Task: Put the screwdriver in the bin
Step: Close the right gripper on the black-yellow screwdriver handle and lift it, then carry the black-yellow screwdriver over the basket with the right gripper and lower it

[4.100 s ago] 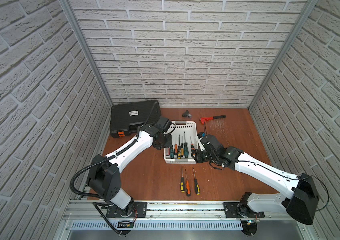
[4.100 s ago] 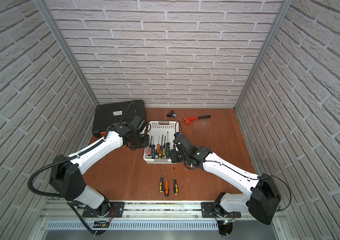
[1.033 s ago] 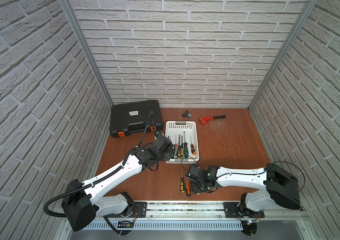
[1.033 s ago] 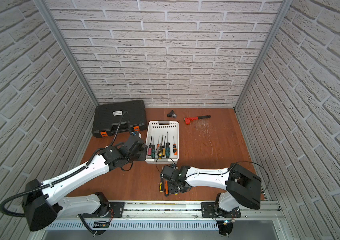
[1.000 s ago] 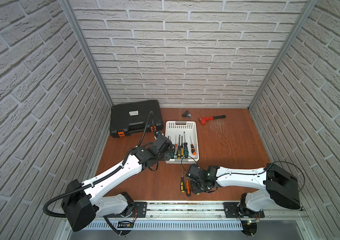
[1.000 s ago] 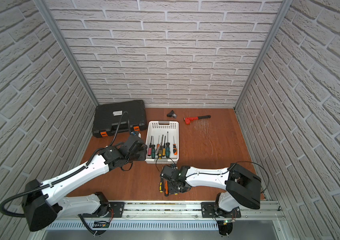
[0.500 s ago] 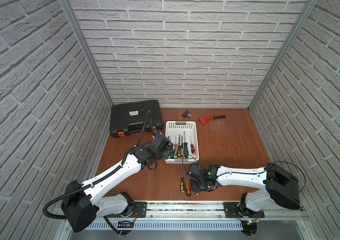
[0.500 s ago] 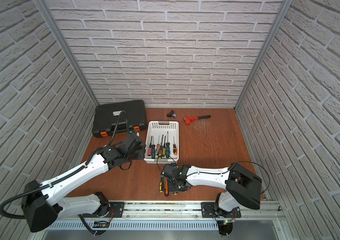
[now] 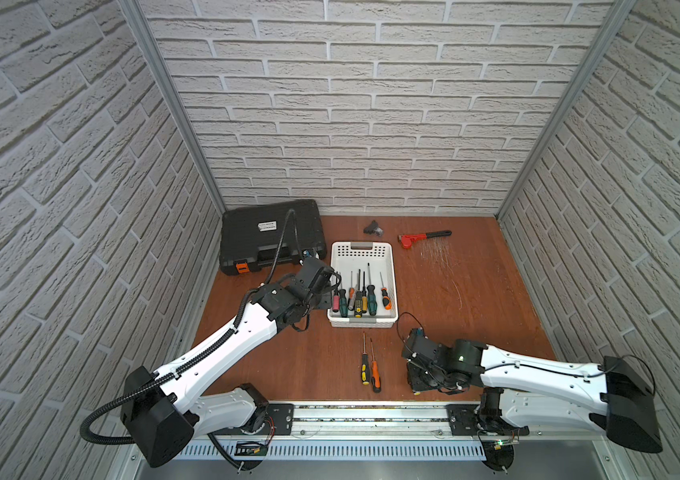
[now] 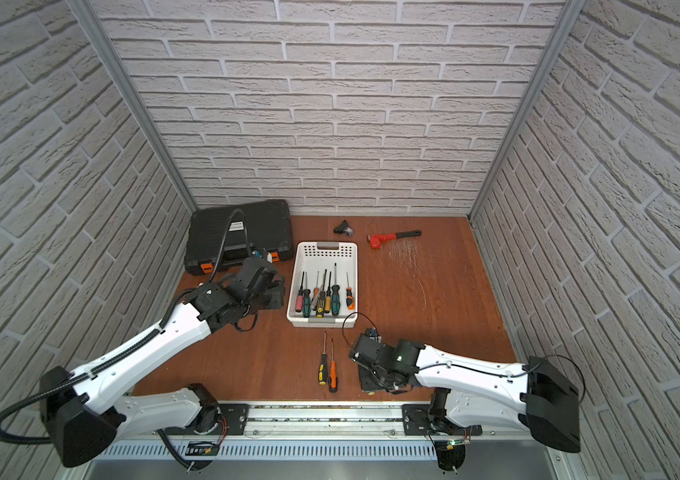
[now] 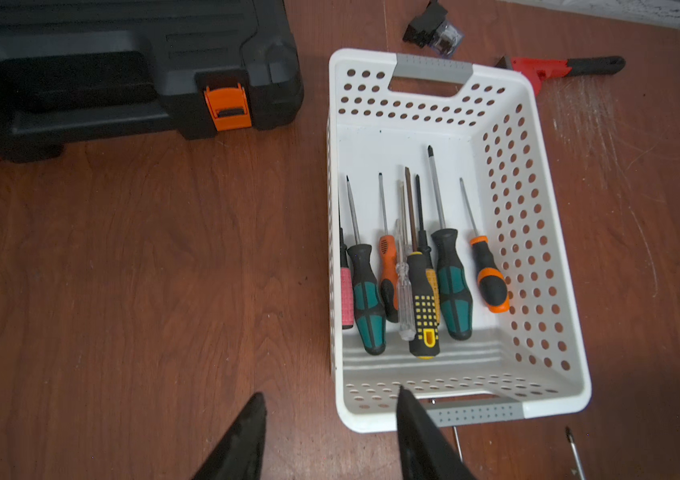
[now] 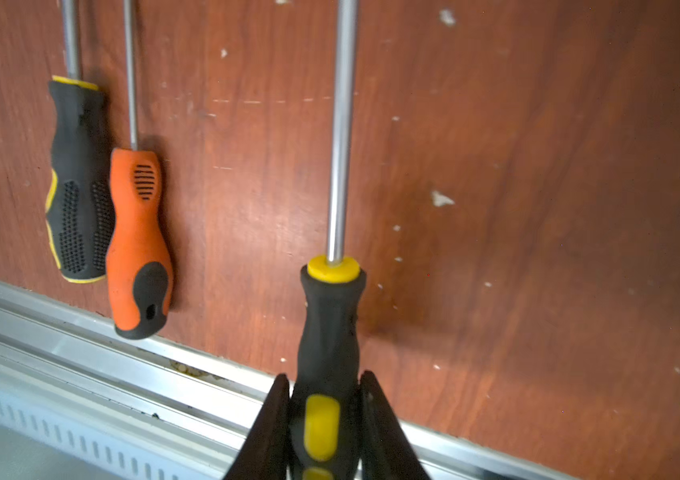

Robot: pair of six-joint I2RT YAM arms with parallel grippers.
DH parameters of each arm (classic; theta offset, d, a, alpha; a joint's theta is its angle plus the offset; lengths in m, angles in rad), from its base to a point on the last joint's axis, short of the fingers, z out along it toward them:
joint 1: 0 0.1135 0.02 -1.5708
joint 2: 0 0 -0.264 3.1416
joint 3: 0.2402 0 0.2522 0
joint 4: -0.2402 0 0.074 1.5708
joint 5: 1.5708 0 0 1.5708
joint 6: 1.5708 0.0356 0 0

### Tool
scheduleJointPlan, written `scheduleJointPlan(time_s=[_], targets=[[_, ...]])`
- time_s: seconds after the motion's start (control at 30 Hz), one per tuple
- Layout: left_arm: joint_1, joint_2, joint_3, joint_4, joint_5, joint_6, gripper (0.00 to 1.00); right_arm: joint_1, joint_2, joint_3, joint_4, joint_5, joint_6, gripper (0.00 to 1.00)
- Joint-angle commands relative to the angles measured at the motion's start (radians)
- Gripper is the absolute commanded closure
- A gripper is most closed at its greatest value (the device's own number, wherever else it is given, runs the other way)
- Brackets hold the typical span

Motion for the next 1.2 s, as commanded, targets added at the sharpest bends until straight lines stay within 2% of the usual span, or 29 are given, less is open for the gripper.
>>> scheduleJointPlan(time_s=[0.0, 0.13, 0.27, 0.47, 0.6, 0.73, 0.93, 1.17], targets=[[0.009, 0.038, 0.049, 0.013, 0.01, 0.029, 0.48, -0.021, -0.112, 0.004, -0.089, 0.099, 0.079, 0.94], [0.009, 0.065, 0.071, 0.02, 0.037, 0.035, 0.49, -0.053, -0.205, 0.099, -0.18, 0.221, 0.055, 0.93], [0.011, 0.068, 0.076, 0.014, 0.038, 0.039, 0.48, -0.167, -0.187, 0.204, -0.166, 0.204, -0.073, 0.93], [0.01, 0.028, 0.026, 0.019, 0.031, 0.0, 0.48, -0.309, 0.035, 0.414, 0.012, 0.075, -0.306, 0.93], [0.01, 0.002, -0.012, 0.017, 0.033, -0.021, 0.48, -0.355, 0.215, 0.571, 0.128, -0.013, -0.391, 0.93], [0.01, -0.025, -0.05, 0.015, 0.018, -0.051, 0.47, -0.386, 0.383, 0.651, 0.243, -0.116, -0.403, 0.93], [0.012, -0.059, -0.073, -0.002, -0.029, -0.072, 0.47, -0.429, 0.592, 0.72, 0.301, -0.248, -0.402, 0.94], [0.048, -0.05, -0.095, 0.004, -0.014, -0.059, 0.45, -0.443, 0.735, 0.762, 0.327, -0.244, -0.384, 0.94]])
